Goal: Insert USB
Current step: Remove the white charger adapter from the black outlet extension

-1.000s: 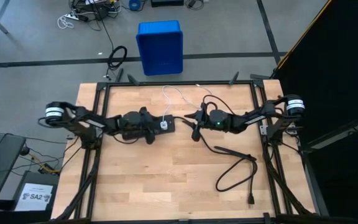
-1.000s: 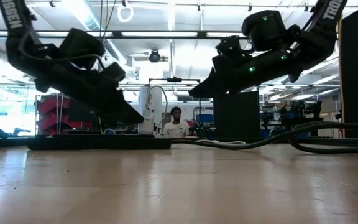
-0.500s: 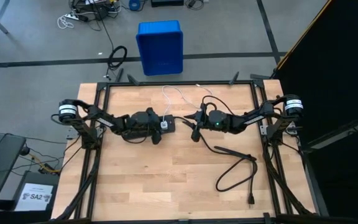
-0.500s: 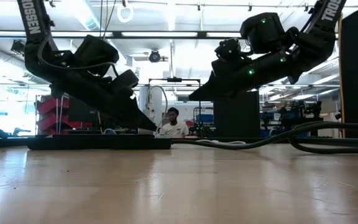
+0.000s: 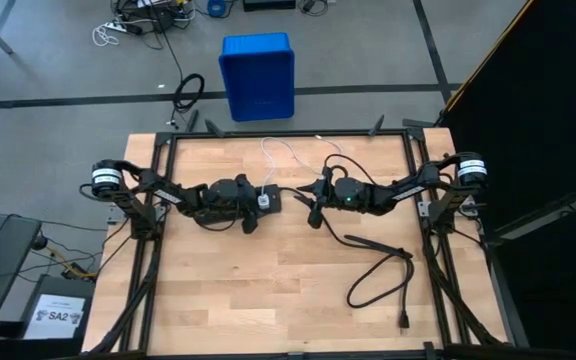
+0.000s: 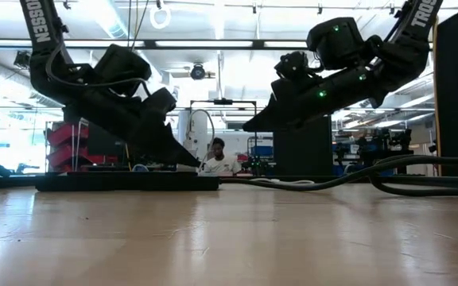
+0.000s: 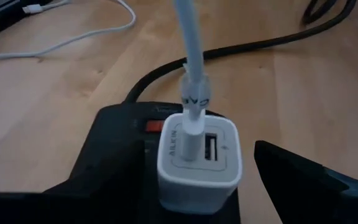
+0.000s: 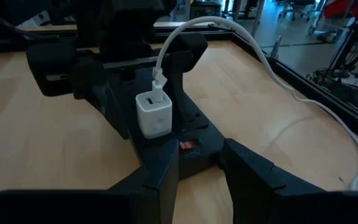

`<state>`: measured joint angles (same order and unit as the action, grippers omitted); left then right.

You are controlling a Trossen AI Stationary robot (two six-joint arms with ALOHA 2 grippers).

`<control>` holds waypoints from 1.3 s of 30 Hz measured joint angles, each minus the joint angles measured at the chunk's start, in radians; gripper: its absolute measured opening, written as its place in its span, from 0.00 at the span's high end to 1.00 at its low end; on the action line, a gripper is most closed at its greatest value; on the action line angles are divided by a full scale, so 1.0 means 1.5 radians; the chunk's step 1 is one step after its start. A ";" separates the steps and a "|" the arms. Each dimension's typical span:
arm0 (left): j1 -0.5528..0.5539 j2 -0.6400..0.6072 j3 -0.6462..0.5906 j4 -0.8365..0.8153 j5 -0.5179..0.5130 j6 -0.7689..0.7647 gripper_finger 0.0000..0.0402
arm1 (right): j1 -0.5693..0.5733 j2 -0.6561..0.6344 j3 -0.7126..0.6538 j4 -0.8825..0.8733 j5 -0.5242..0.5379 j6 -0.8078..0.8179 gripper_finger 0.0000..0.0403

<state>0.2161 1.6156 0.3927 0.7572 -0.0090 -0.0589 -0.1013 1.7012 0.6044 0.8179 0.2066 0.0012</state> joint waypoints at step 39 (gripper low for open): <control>0.004 -0.048 0.000 -0.054 -0.009 0.062 0.69 | 0.000 0.000 0.000 -0.003 -0.033 0.004 0.75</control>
<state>0.2223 1.5436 0.3923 0.6763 -0.0228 0.0338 -0.1017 1.7012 0.6044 0.8139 0.1565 0.0071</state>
